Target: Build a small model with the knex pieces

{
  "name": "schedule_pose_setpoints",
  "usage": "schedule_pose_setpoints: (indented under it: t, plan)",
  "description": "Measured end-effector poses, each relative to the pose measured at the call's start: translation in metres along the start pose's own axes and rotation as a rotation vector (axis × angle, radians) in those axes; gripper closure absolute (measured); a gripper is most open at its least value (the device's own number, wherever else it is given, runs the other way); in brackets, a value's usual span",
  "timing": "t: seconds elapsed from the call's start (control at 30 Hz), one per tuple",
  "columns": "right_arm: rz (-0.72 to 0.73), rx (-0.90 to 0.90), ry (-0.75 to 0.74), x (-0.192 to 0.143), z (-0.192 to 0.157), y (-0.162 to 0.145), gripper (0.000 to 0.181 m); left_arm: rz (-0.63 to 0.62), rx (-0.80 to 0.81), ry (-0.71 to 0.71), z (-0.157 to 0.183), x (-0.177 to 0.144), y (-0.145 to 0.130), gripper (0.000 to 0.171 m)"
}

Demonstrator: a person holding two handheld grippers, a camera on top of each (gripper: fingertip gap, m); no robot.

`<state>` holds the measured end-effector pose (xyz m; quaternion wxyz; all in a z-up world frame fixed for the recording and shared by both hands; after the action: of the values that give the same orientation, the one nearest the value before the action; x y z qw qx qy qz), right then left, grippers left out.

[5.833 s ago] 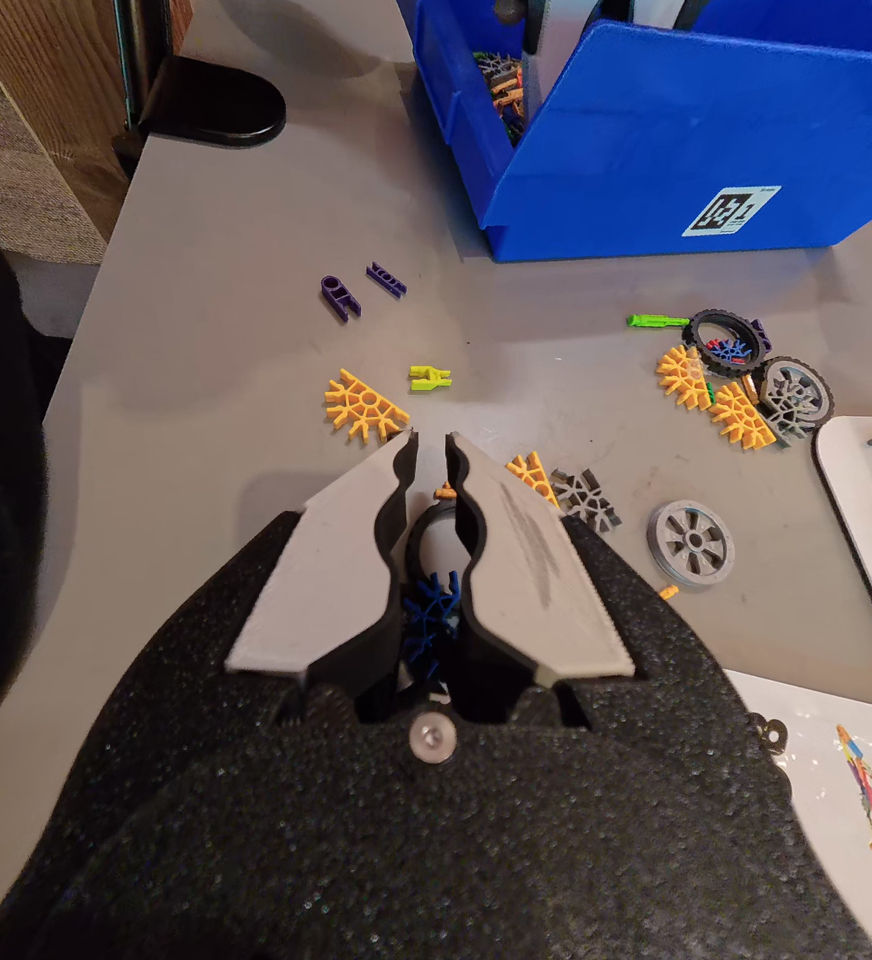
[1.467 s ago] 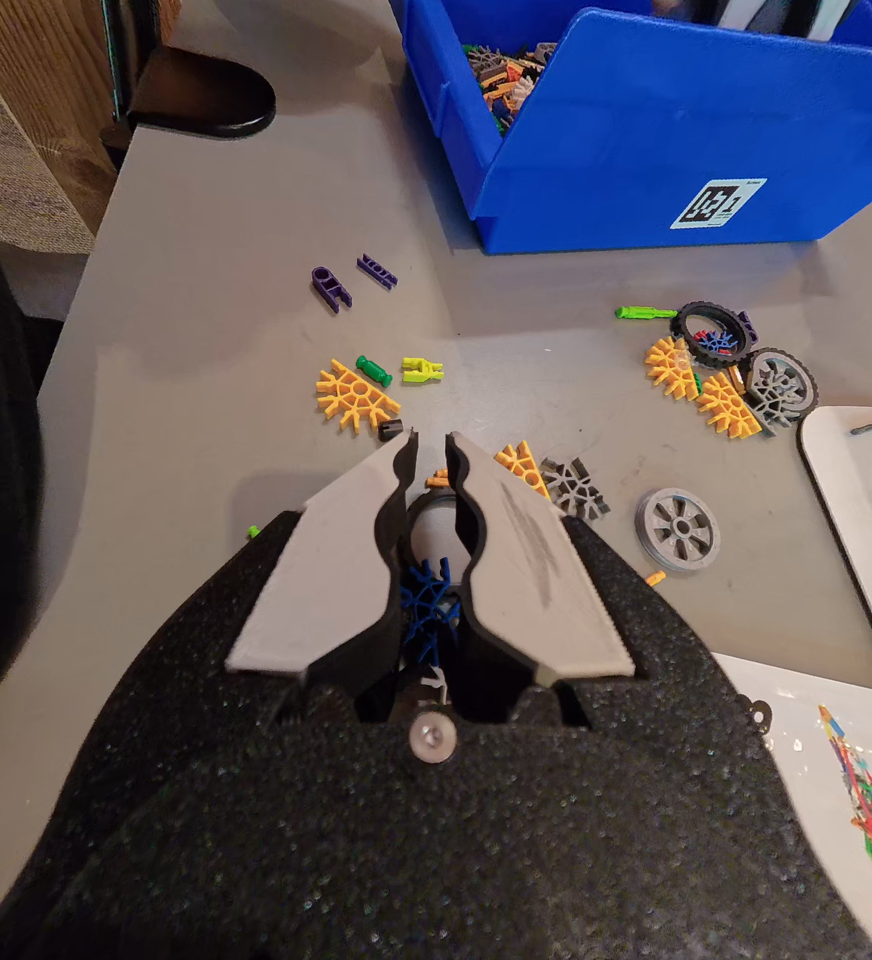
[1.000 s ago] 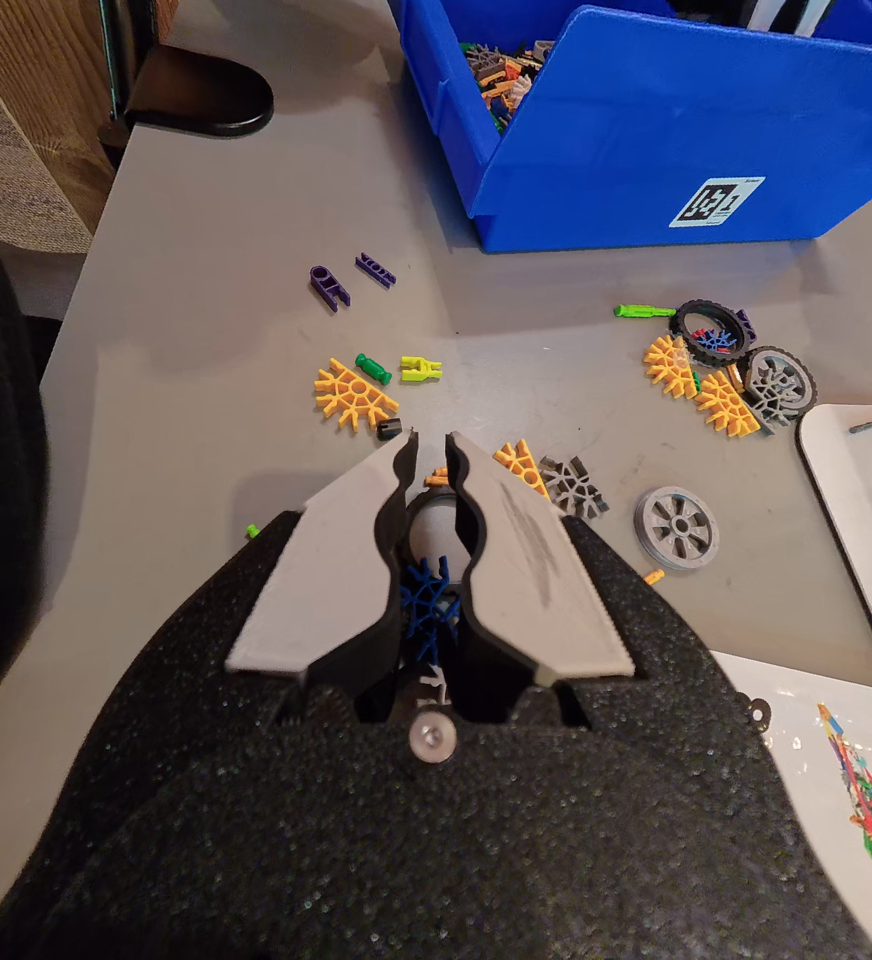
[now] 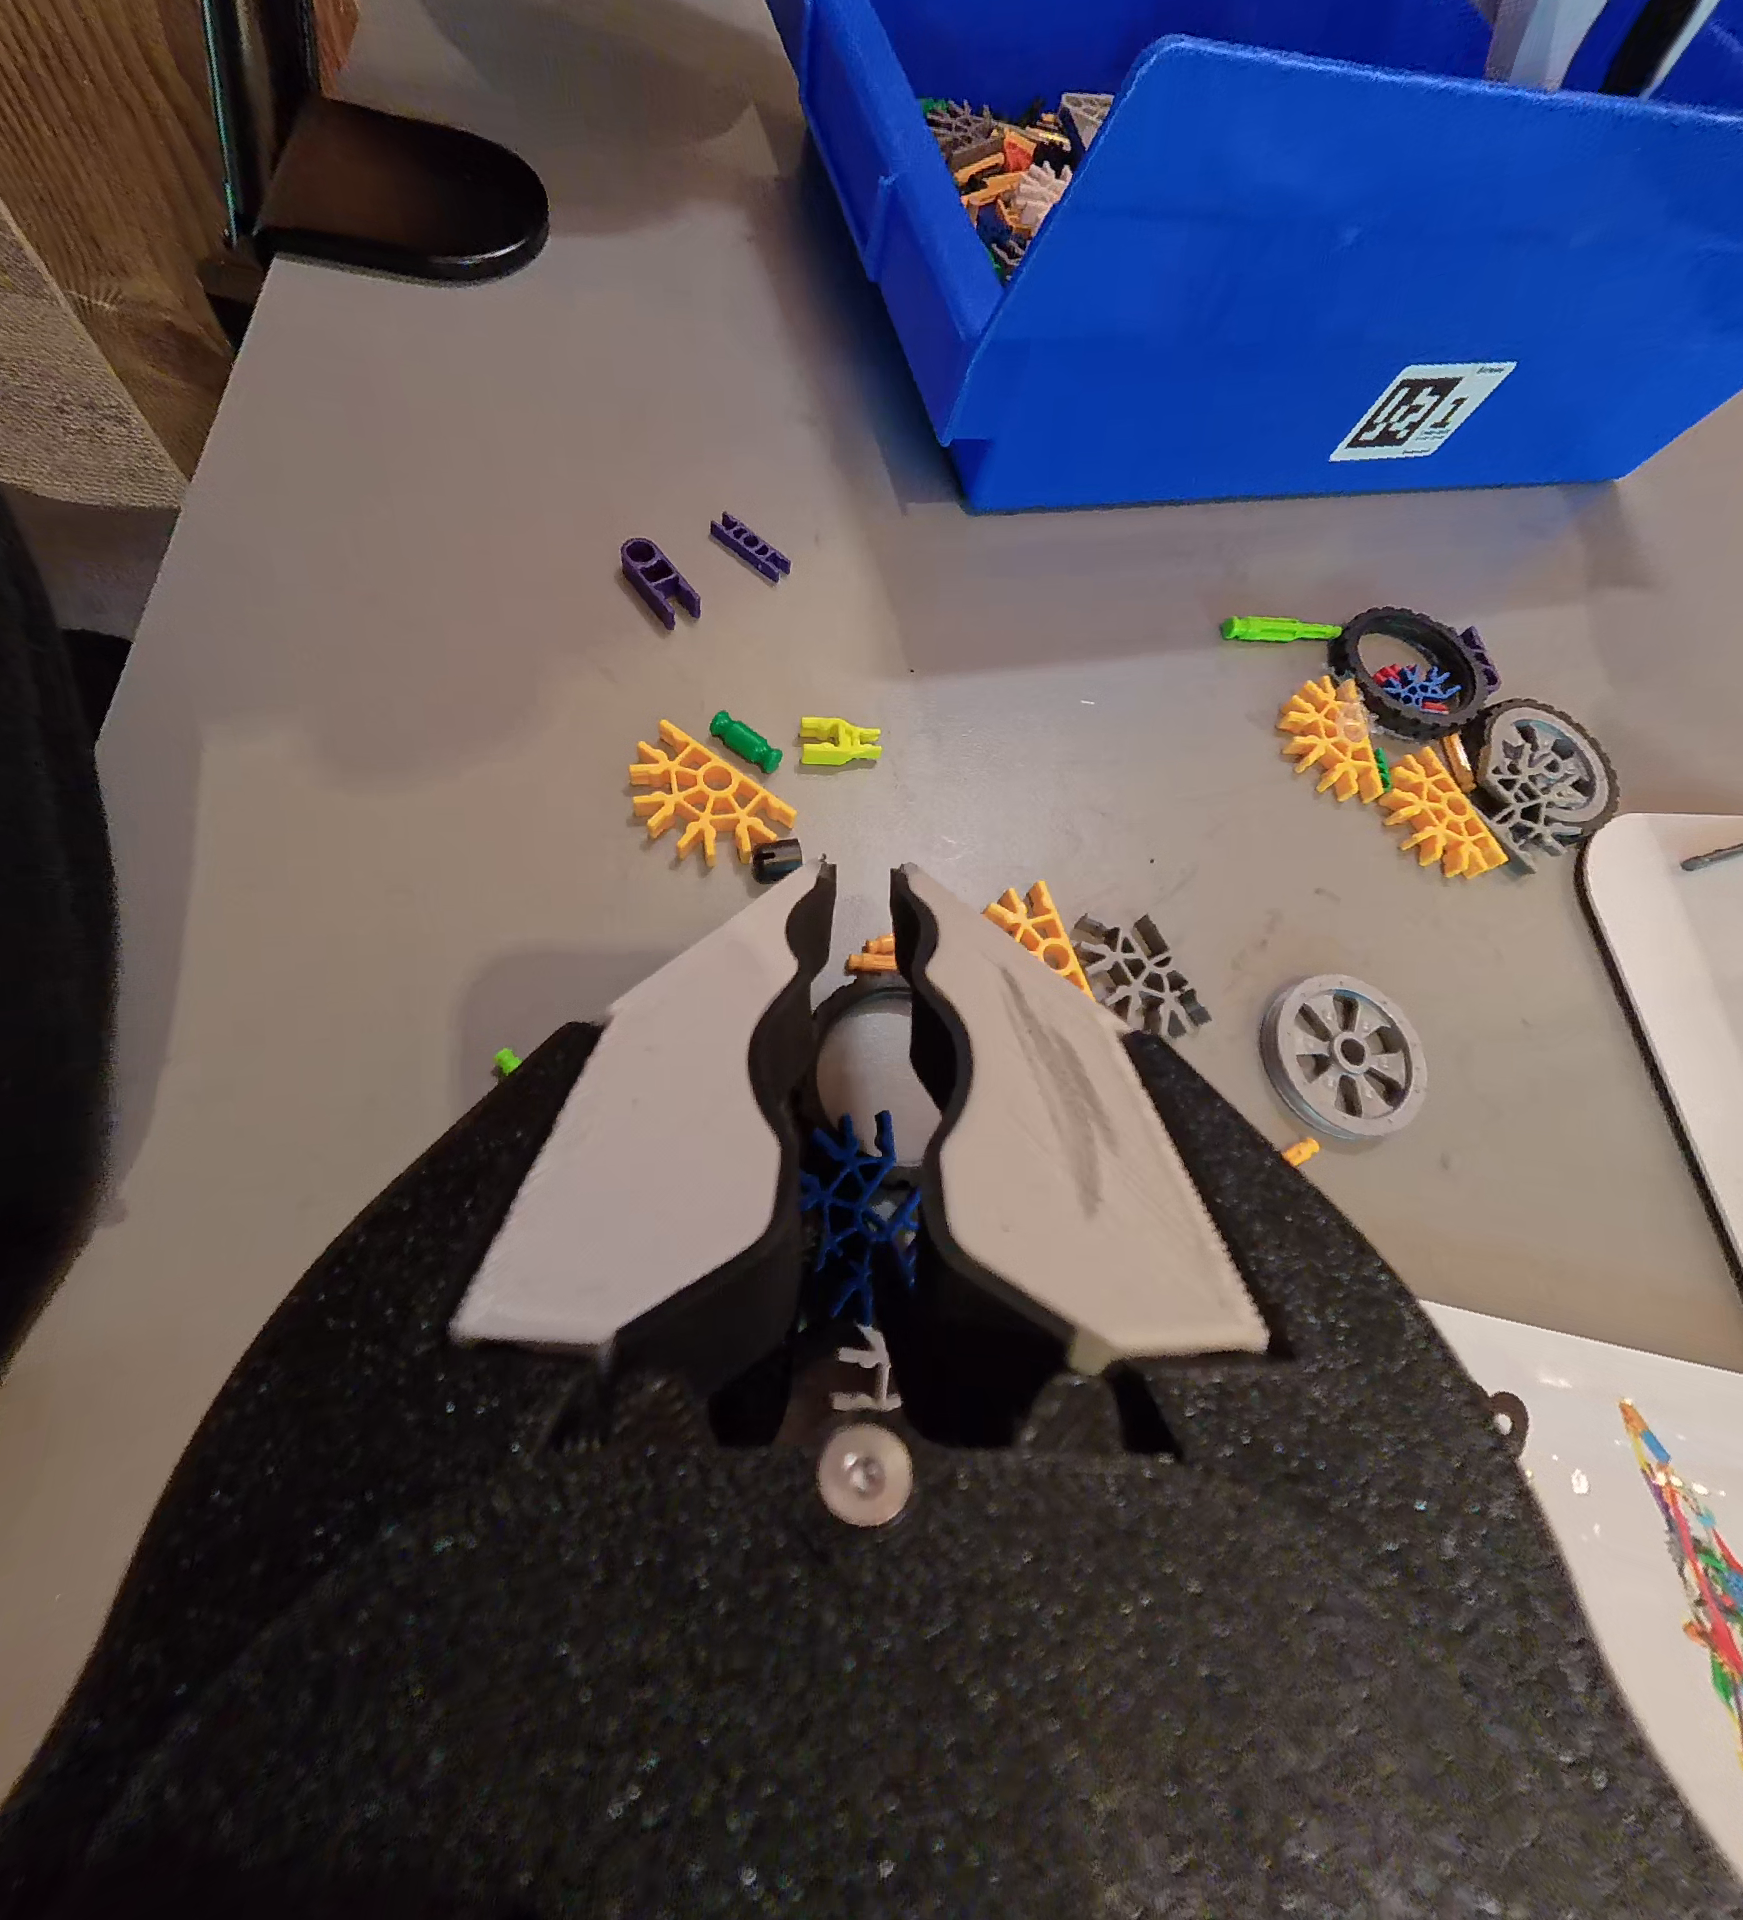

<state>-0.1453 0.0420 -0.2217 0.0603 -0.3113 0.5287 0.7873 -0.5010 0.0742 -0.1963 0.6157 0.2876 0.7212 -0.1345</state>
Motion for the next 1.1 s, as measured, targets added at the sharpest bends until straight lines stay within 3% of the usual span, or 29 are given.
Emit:
schedule_pose_setpoints:
  t: [0.13, 0.33, 0.47, 0.6, 0.73, 0.87, 1.1]
  plan:
    - [0.005, -0.004, -0.001, -0.001, 0.000, 0.001, 0.172, -0.032, 0.004, -0.066, 0.010, -0.012, -0.015, 0.134]
    - [0.002, -0.008, 0.000, 0.000, -0.001, 0.001, 0.172, -0.144, 0.068, -0.267, 0.055, -0.011, -0.041, 0.129]
    - [-0.004, -0.008, 0.002, 0.000, -0.001, 0.000, 0.172, -0.304, 0.100, -0.256, 0.066, 0.000, -0.060, 0.106]
    - [-0.005, -0.008, 0.002, 0.001, -0.001, 0.000, 0.172, -0.386, 0.097, -0.218, 0.063, 0.012, -0.066, 0.107]
    - [-0.003, -0.007, 0.001, 0.000, -0.001, 0.000, 0.172, -0.361, 0.094, -0.177, 0.053, 0.015, -0.057, 0.127]
    - [0.000, -0.007, 0.002, 0.000, -0.001, 0.001, 0.172, -0.293, 0.100, -0.129, 0.043, 0.021, -0.041, 0.157]
    - [-0.001, -0.006, 0.002, 0.000, -0.001, 0.000, 0.172, -0.111, 0.057, -0.033, 0.014, 0.009, -0.008, 0.156]
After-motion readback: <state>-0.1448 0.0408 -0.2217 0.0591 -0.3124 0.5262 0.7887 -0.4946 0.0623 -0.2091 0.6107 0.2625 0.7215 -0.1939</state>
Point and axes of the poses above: each gripper's, where its closed fingertips meet, x out along the fingers, y out of its top, z = x × y across the jaws, the point moved 3 cm from there along -x, back along the fingers, and after that the axes turned 6 degrees about -y, right-handed, at the moved point
